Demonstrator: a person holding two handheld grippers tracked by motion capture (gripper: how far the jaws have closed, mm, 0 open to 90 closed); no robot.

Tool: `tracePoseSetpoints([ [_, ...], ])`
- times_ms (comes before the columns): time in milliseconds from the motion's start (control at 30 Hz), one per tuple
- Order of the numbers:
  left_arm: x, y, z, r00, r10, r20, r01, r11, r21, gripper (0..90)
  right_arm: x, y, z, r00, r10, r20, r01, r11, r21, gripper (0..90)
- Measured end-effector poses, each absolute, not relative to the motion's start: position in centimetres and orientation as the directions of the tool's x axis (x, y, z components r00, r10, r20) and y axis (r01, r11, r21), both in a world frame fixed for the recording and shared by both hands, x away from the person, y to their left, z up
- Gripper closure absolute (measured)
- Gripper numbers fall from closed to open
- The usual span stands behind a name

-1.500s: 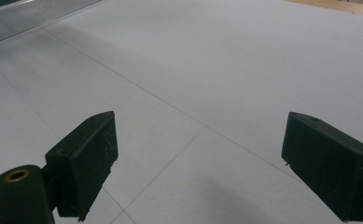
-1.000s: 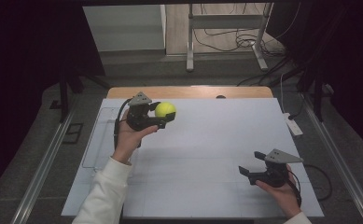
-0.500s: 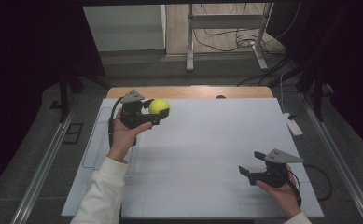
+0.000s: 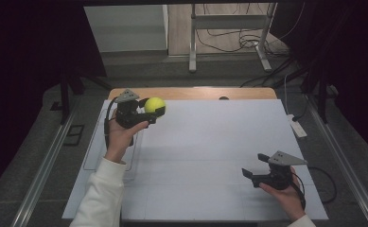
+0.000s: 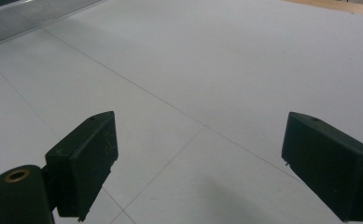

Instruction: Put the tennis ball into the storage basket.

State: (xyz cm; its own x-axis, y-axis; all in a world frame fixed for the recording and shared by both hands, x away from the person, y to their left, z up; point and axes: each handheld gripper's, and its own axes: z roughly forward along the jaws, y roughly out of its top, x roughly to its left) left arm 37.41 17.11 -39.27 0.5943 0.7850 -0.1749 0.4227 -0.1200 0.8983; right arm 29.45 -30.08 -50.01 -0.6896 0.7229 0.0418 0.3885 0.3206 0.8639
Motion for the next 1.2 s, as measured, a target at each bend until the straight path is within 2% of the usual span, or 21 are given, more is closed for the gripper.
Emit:
tracePoseSetpoints([
  [1200,37.7,21.2,-39.2,0.507,0.838,-0.204,0.433,-0.043,0.9,26.5,29.4,-30.1,-50.0,-0.689,0.723,0.043,0.388,0.318,0.865,11.0],
])
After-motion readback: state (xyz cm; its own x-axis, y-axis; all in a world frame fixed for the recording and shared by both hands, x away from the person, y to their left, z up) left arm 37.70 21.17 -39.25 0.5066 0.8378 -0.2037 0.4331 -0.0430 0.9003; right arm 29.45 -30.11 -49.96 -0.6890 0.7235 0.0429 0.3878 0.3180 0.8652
